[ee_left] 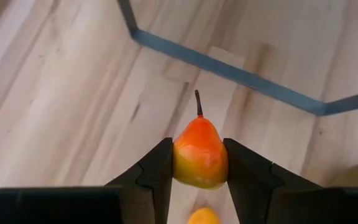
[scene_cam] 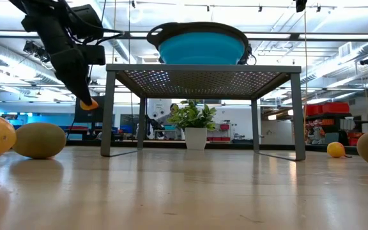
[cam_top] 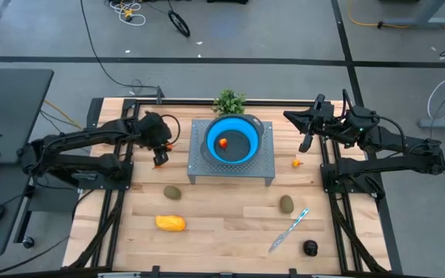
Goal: Pick & Place Fruit
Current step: Put the top left orange pear into the strainer bowl on the shelf
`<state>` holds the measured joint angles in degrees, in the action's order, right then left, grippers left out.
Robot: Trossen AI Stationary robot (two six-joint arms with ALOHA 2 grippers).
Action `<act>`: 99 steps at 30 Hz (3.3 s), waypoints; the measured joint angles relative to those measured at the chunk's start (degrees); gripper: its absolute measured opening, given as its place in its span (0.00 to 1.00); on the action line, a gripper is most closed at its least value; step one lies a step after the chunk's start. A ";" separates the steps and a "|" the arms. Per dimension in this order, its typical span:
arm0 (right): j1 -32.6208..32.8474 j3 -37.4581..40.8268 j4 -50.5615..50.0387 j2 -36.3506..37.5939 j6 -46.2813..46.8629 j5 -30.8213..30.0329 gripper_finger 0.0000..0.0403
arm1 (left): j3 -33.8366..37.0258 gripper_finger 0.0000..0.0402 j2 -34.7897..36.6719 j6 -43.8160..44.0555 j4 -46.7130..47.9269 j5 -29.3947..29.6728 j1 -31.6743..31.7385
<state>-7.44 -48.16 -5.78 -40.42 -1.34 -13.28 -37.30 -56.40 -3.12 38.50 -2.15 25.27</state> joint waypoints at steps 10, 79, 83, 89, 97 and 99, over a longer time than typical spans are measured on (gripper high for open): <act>-0.02 0.02 0.02 0.02 0.00 0.09 0.00 | -0.07 0.33 0.63 8.57 -0.66 0.50 -8.39; -0.02 0.00 -0.02 0.02 0.00 0.39 0.00 | -19.91 0.31 0.59 8.09 -18.97 7.60 -17.66; -0.02 0.00 -0.02 0.02 0.00 0.39 0.00 | -19.91 0.32 0.59 7.89 -18.99 7.60 -17.66; -0.02 0.01 -0.02 0.02 0.00 0.39 0.00 | -19.91 0.31 -0.85 5.88 -23.08 8.56 -17.64; -0.01 0.00 -0.03 0.02 0.00 0.39 0.00 | -19.93 0.32 -6.99 5.68 -29.68 8.54 -17.64; -0.01 0.00 -0.04 0.02 -0.01 0.39 0.00 | -19.93 0.31 -8.37 5.77 -29.78 8.18 -17.64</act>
<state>-7.45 -48.16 -5.82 -40.40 -1.36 -12.88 -57.23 -64.77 2.65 8.72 6.03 7.64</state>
